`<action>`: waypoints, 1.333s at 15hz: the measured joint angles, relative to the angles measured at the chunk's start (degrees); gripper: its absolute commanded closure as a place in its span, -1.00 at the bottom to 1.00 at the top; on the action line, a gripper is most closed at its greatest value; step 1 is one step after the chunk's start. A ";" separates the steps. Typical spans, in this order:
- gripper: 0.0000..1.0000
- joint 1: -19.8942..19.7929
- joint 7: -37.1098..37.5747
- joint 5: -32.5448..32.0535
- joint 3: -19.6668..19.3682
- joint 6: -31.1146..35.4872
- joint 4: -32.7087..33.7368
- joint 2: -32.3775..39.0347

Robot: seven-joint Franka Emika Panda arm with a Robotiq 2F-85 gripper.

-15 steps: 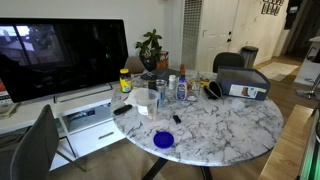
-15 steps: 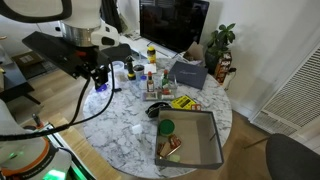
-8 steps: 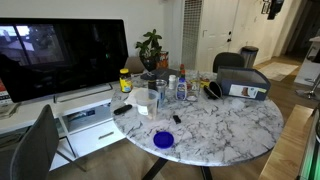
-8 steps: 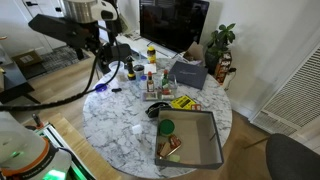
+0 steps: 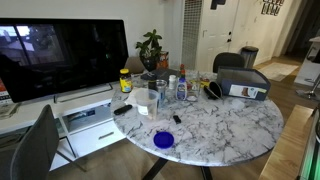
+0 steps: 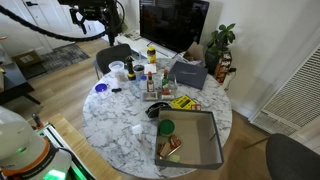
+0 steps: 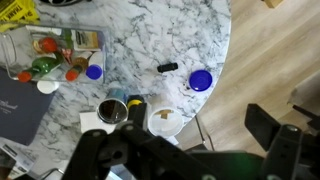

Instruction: Pick up the torchlight and lay it vertically on the table

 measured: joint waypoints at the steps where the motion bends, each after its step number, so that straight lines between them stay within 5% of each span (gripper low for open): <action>1: -1.00 0.38 -1.97 0.00 0.76 1.16 1.73 2.66; 12: -1.00 -0.27 -5.76 0.76 2.39 2.90 7.00 9.42; 20: -1.00 -0.58 -9.06 2.80 7.69 11.42 16.56 27.88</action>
